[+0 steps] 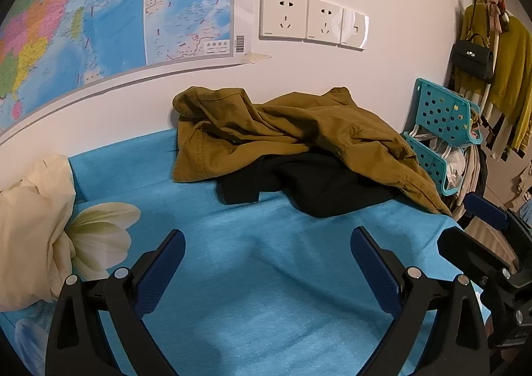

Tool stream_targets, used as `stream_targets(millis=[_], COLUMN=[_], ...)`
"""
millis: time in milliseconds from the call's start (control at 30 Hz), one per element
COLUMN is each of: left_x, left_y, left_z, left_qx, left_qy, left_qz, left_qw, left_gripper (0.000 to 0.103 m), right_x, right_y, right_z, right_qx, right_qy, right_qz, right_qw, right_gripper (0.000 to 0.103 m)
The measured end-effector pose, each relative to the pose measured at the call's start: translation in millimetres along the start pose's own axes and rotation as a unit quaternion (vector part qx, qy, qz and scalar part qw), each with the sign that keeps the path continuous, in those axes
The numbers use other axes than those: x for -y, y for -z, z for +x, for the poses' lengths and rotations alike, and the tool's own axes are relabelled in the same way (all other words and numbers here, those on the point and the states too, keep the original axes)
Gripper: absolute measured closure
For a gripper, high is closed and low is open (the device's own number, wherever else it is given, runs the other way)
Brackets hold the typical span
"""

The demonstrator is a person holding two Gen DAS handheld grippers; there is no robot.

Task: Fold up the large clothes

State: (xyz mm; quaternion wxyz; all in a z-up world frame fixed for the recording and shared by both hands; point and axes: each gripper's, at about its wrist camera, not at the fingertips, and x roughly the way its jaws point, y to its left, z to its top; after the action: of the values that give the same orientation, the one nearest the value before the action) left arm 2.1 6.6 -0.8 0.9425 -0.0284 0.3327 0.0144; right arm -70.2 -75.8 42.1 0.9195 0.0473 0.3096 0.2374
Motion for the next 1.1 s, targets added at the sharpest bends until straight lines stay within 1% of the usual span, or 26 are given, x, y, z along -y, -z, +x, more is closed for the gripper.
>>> stream_targets(millis=[233, 700, 1100], left_x=[-1.4, -4.9, -7.1], left_y=[-1.7, -4.1, -10.6], left_z=[0.4, 5.1, 7.8], left_qx=[0.002, -0.007, -0.006], left_qy=[-0.005, -0.007, -0.007], left_qz=[-0.002, -0.008, -0.011], left_qw=[1.0, 0.9999, 0.9999], left_gripper=[0.007, 0.007, 0.007], right_x=[-1.8, -2.9, -2.4], right_y=[-3.3, -5.5, -8.8], right_z=[1.8, 8.1, 12.3], right_qx=[0.001, -0.004, -0.005], right_qy=[-0.003, -0.006, -0.008], right_qz=[-0.004, -0.006, -0.008], right_qw=[1.0, 1.0, 1.0], right_gripper=[0.006, 0.006, 0.006])
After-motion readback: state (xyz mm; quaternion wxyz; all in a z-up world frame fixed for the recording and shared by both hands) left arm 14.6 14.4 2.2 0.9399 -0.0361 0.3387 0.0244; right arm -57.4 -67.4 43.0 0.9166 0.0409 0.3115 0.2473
